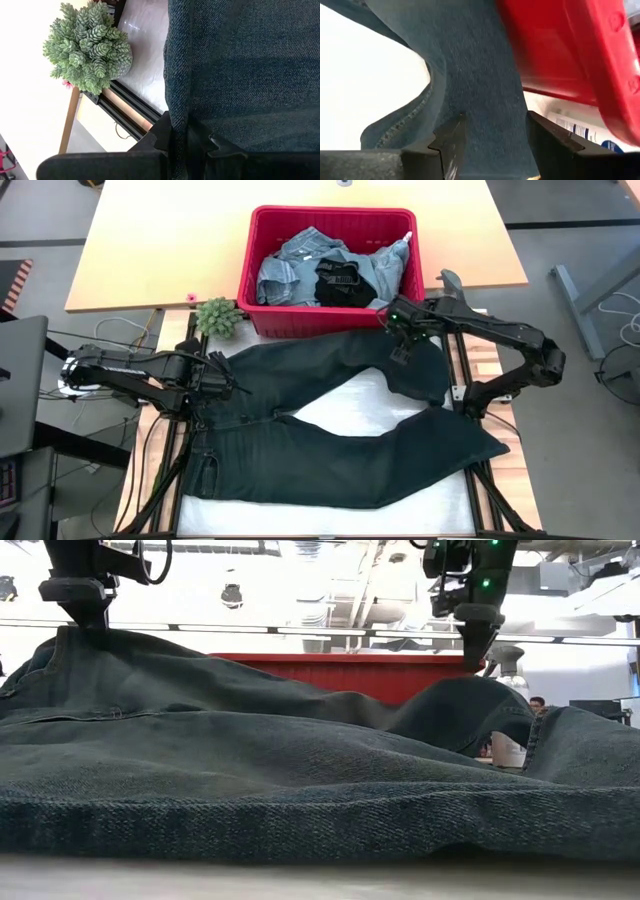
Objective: Fold Laundry from Bin
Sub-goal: Fold the black pants
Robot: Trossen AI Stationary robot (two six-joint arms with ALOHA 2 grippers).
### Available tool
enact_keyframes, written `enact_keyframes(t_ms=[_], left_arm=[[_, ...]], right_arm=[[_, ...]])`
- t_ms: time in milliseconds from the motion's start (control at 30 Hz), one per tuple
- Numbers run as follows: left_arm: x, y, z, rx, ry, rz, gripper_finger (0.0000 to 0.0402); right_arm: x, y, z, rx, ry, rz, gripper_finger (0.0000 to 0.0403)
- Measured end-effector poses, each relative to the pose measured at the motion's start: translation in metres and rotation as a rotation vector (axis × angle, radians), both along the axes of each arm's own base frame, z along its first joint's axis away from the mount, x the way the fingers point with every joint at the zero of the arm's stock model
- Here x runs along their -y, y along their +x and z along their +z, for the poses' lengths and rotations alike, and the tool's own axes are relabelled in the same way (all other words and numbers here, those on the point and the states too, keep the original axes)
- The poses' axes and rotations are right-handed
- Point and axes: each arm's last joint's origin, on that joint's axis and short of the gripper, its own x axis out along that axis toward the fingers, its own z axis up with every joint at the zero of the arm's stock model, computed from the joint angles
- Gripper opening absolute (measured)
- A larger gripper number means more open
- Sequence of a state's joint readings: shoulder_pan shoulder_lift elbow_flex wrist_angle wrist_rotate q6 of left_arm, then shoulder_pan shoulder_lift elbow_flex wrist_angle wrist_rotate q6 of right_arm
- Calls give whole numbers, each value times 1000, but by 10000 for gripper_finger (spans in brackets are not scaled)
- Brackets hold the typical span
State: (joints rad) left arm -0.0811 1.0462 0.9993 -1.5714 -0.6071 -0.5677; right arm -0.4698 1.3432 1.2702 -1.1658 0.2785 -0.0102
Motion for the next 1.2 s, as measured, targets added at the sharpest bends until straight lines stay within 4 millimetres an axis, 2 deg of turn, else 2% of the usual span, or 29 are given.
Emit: enact_keyframes(t_ms=[133, 367, 467, 600, 733, 967, 1200], left_arm=[[0, 0, 0, 2, 0, 3, 11], [0, 0, 0, 2, 1, 3, 11], [0, 0, 0, 3, 0, 3, 11], [0, 0, 0, 6, 1, 9, 11], [0, 0, 0, 3, 1, 4, 11], [0, 0, 0, 8, 8, 8, 11], [3, 6, 0, 66, -2, -20, 11]], right_arm=[[2, 8, -6, -2, 35, 45, 229], [10, 27, -32, -123, 71, 77, 217], [10, 32, -39, -155, 69, 88, 165], [7, 36, -43, -174, 73, 117, 30], [0, 37, -40, -175, 53, 128, 15], [-39, 30, -11, -63, -7, 61, 15], [-99, 28, -4, 20, -63, 24, 15]])
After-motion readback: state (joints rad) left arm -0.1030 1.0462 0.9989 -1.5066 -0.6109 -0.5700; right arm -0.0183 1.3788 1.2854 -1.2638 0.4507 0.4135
